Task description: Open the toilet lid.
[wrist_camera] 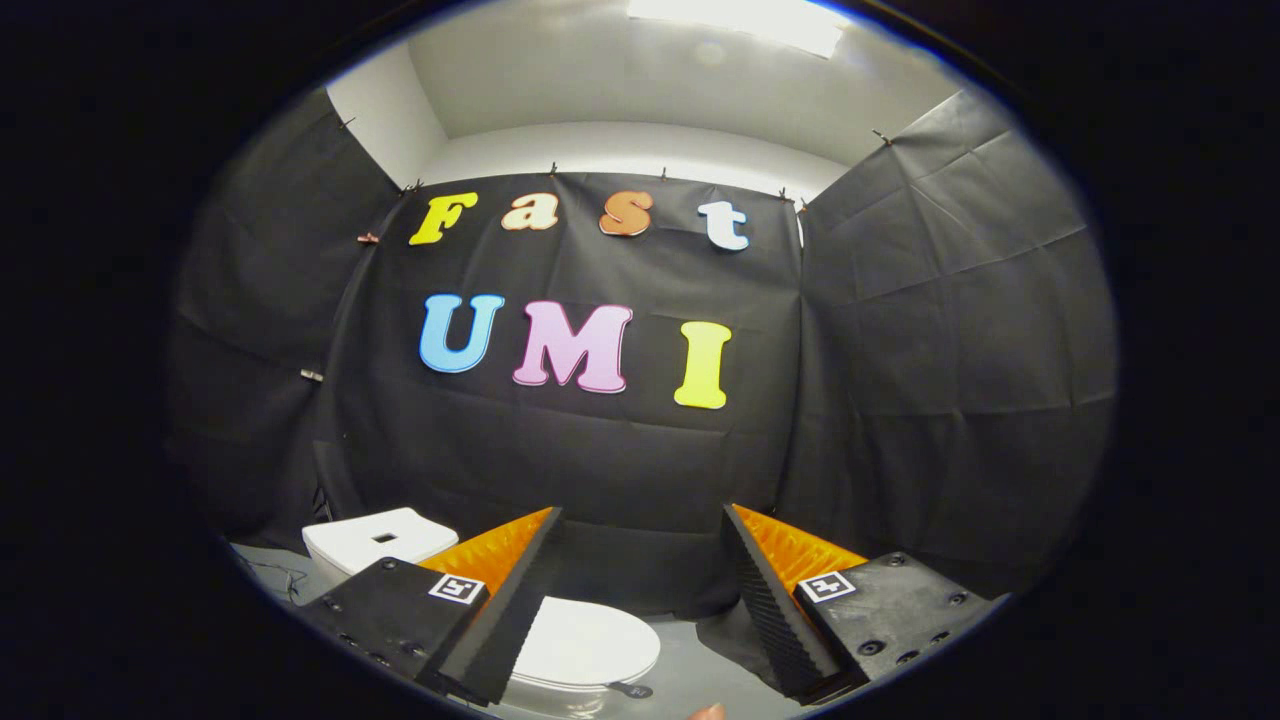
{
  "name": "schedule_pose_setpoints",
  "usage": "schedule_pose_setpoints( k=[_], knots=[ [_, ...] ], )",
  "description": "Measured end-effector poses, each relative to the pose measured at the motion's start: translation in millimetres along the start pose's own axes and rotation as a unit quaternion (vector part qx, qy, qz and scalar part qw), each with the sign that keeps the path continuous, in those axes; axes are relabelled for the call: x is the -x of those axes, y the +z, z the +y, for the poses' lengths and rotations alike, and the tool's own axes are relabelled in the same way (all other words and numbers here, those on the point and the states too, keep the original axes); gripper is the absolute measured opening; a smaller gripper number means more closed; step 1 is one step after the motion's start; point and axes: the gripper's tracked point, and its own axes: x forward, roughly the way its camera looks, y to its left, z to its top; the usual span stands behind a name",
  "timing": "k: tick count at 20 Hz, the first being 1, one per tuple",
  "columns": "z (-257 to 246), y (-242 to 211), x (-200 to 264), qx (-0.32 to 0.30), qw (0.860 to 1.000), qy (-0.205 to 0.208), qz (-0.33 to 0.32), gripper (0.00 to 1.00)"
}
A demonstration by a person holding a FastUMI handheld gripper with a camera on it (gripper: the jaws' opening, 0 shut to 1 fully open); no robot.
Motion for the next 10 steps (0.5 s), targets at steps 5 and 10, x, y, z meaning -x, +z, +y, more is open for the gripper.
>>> schedule_pose_setpoints(
  k=[5,10],
  knots=[
    [-6.4,-55.2,-16.6,0.007,1.0,-0.004,0.004,0.98],
    [-9.3,-109.8,-28.0,0.025,1.0,0.003,0.016,0.98]
  ],
)
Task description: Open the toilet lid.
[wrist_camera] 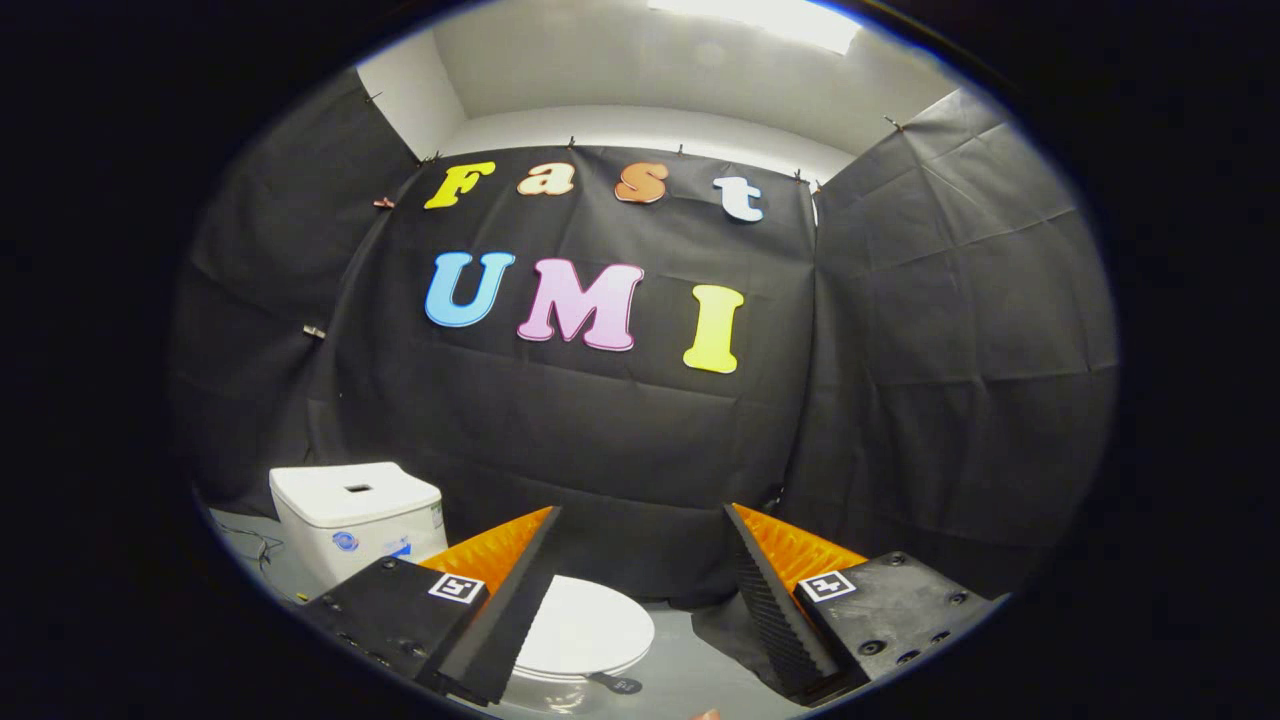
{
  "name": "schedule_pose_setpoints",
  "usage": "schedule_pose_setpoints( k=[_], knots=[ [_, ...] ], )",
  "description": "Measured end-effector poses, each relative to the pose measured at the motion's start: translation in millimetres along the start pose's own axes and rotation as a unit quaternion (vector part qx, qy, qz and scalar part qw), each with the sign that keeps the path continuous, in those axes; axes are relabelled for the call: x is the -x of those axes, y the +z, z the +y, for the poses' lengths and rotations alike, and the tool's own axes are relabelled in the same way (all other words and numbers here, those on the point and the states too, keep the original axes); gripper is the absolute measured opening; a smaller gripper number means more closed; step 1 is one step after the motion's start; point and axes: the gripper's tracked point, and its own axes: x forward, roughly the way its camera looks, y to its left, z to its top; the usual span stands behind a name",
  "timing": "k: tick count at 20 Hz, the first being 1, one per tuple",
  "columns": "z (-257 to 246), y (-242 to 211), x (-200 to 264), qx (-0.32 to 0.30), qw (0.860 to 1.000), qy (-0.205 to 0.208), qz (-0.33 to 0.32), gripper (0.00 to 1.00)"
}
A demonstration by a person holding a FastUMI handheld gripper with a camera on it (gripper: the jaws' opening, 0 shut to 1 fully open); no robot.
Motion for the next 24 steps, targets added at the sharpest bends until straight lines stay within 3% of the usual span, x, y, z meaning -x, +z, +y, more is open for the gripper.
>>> schedule_pose_setpoints(
  k=[10,16,24],
  knots=[
    [-0.7,-83.0,-16.1,-0.01,0.999,0.014,0.03,0.98],
    [-9.0,-138.7,-25.1,-0.037,0.996,0.013,0.082,0.98],
    [-31.1,-224.2,-33.8,-0.11,0.978,-0.005,0.179,0.99]
  ],
)
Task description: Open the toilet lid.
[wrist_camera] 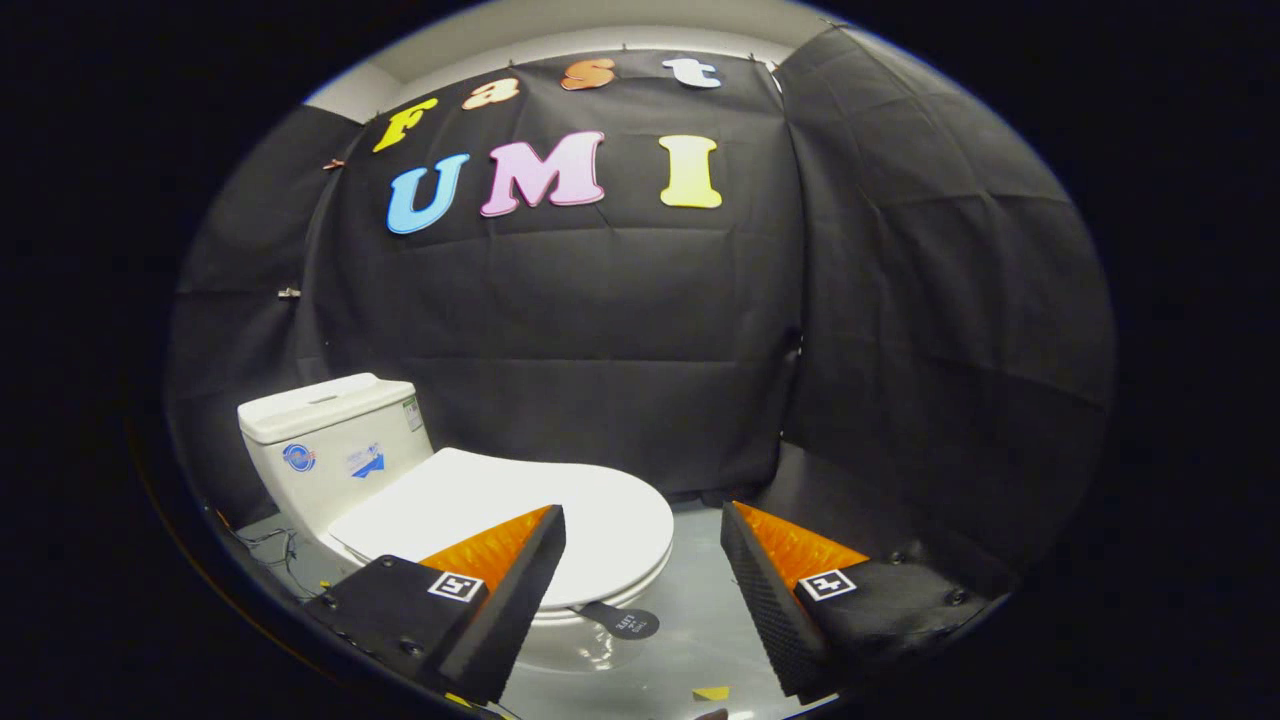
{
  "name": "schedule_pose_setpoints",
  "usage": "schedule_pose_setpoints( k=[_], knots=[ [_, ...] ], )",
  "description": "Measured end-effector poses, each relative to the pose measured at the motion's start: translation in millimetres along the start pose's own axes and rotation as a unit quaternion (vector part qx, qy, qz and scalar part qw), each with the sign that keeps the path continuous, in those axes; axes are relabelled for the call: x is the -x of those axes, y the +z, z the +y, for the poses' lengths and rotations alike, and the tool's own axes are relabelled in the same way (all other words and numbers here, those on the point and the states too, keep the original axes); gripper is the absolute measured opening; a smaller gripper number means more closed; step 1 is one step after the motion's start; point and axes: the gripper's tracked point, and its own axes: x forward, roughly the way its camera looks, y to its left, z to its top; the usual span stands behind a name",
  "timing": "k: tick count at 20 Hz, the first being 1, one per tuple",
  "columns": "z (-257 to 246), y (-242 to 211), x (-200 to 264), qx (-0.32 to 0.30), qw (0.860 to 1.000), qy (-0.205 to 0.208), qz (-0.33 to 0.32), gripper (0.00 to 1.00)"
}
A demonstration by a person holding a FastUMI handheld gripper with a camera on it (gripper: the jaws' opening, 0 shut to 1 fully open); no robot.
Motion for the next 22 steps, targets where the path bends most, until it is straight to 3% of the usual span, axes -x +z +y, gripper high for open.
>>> schedule_pose_setpoints(
  k=[7,13,16,22],
  knots=[
    [-34.9,-48.3,-22.8,-0.083,0.994,-0.022,0.067,0.99],
    [-47.7,-90.3,-39.8,-0.18,0.974,-0.017,0.134,0.99],
    [-54.7,-111.0,-44.4,-0.255,0.951,-0.016,0.173,0.99],
    [-38.7,-151.1,-54.0,-0.427,0.872,-0.003,0.238,0.97]
  ],
)
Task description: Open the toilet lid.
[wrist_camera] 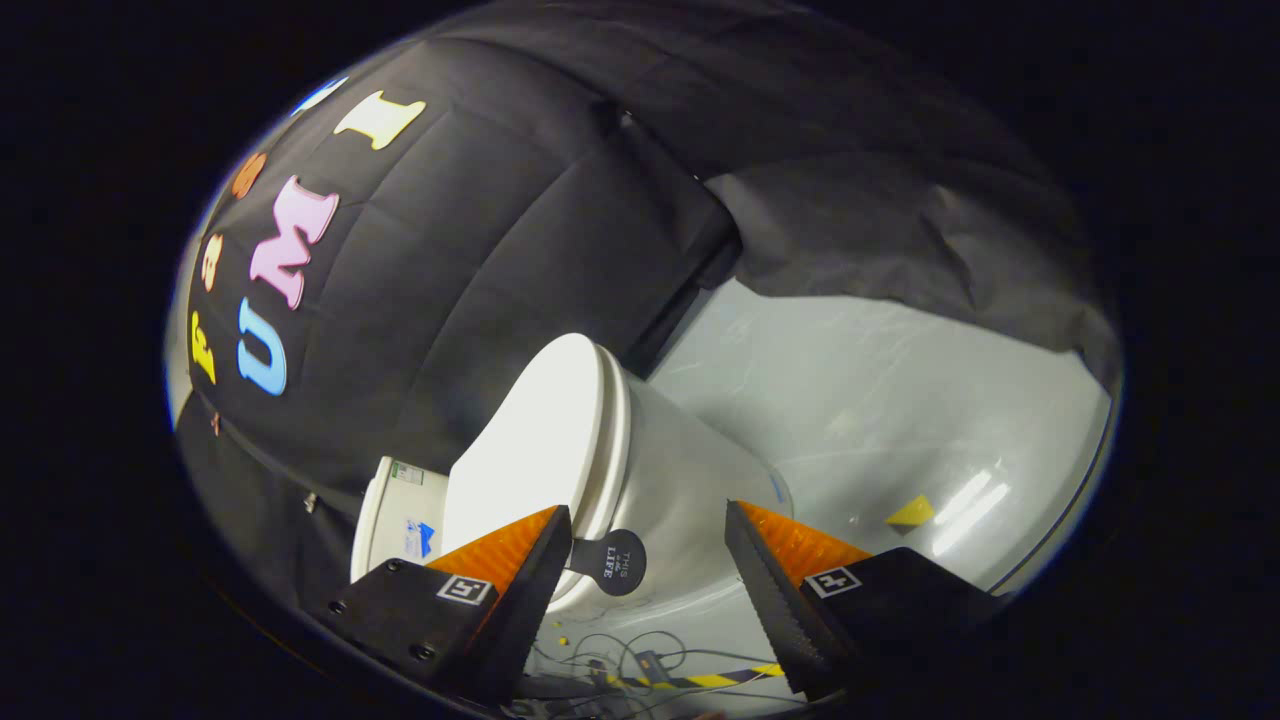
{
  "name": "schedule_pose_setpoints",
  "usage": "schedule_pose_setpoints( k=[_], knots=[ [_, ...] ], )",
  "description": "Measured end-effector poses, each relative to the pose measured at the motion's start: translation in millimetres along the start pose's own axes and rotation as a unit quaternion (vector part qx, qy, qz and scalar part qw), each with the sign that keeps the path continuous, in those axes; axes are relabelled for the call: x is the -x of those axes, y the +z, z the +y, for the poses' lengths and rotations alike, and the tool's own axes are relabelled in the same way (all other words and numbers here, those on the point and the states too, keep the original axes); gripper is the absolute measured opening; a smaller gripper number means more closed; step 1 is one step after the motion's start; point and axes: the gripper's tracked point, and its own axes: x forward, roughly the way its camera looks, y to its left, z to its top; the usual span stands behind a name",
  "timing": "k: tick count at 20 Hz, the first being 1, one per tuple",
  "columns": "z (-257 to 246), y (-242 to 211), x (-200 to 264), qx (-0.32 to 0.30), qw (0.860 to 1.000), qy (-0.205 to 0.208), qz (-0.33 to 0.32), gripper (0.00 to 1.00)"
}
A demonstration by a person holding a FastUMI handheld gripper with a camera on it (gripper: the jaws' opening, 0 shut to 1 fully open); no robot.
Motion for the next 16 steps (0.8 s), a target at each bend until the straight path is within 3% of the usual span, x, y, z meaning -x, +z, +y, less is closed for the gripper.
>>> schedule_pose_setpoints(
  k=[5,8,10,12,16],
  knots=[
    [11.2,-22.0,-10.3,-0.075,0.995,0.037,0.055,0.92],
    [16.3,-35.5,-15.8,-0.089,0.992,0.046,0.08,0.46],
    [18.6,-24.9,-14.3,-0.078,0.994,0.053,0.059,0.15],
    [24.2,-26.6,-9.1,-0.045,0.996,0.051,0.056,0.13],
    [33.8,-20.2,-1.2,-0.06,0.996,0.045,0.052,0.1]
  ],
)
